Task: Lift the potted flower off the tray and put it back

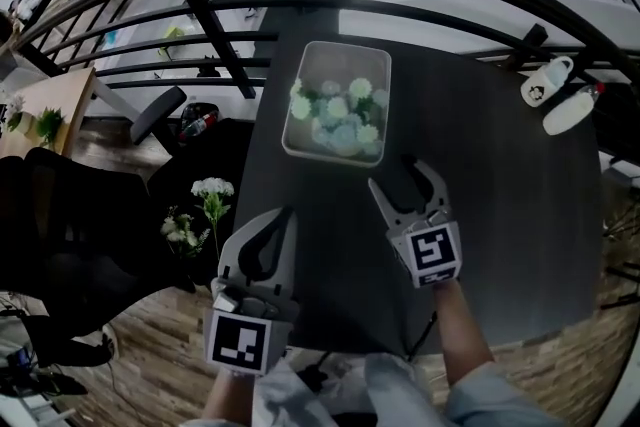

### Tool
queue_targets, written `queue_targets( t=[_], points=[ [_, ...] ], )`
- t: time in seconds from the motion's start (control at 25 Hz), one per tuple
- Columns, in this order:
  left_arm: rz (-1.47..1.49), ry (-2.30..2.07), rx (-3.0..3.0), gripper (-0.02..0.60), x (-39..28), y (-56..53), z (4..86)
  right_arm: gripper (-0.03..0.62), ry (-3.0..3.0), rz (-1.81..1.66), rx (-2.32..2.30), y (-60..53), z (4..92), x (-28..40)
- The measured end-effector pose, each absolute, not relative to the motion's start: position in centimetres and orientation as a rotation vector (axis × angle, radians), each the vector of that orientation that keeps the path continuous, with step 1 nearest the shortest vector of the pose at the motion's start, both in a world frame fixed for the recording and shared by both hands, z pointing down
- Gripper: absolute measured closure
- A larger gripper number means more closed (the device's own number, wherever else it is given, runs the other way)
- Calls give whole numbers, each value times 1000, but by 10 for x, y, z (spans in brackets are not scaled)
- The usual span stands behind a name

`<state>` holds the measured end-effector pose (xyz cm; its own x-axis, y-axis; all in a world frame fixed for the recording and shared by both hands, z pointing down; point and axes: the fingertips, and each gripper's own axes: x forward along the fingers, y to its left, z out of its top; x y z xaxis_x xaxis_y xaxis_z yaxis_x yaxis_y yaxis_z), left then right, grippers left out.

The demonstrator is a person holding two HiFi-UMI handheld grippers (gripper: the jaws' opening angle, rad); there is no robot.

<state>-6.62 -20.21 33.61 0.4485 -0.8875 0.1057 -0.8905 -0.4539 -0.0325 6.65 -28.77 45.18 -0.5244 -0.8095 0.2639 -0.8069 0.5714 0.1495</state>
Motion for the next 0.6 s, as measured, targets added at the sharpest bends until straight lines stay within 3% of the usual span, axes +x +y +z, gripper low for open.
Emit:
queue_targets(
  t=[0.6],
  points=[
    [157,-1603,2673,583,-45,-244,344,288,-2496,14,1204,-338,495,51]
  ],
)
